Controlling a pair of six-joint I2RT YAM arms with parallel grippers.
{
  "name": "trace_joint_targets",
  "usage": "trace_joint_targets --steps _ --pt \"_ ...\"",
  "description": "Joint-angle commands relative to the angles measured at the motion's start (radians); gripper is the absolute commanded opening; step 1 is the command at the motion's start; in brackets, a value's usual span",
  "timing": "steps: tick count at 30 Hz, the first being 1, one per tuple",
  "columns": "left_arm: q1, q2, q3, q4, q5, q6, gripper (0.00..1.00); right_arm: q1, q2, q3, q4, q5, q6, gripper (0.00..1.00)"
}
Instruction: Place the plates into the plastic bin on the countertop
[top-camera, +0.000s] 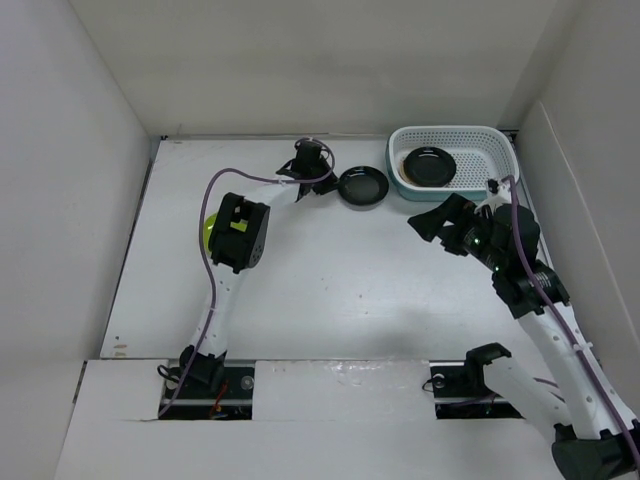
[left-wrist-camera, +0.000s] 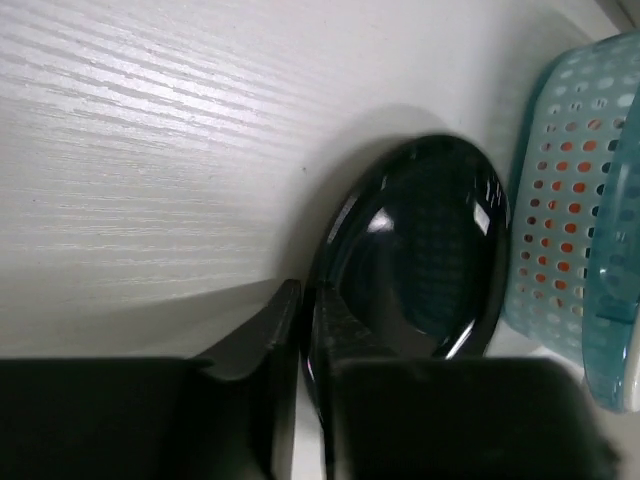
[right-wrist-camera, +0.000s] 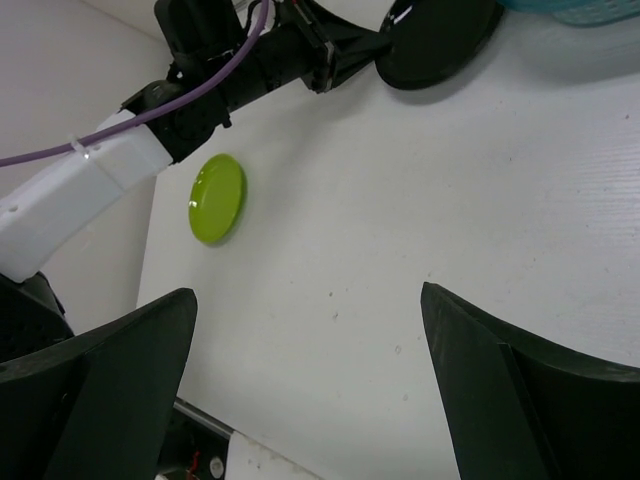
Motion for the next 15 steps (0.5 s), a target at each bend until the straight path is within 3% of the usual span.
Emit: trace_joint_targets --steps 1,3,5,6,10,15 --pt "-0.001 0.007 0.026 -0.103 -0.020 0.044 0.00 -0.019 0.041 -0.019 0.065 -0.055 -0.010 1.00" --pt "0.008 -0.082 -0.034 -0.062 -0.020 0.053 0.00 -0.030 0.050 -0.019 0.075 -0.064 -0.010 1.00" --pt "0.020 -0.191 -0.196 -0.007 -0.037 0.053 0.00 -0.030 0.076 -0.029 0.125 -0.074 -0.019 1.00" --pt "0.034 -0.313 -0.248 0.024 -0.052 0.064 0.00 -0.030 0.087 -0.045 0.145 -0.097 -0.029 1.00" --pt "0.043 -0.576 -0.404 -0.031 -0.046 0.111 0.00 -0.021 0.189 -0.045 0.228 -0.127 -0.040 1.00" --pt "0.043 -0.837 -0.634 0.016 0.035 0.111 0.00 0.000 0.378 -0.006 0.326 -0.180 -0.040 1.00"
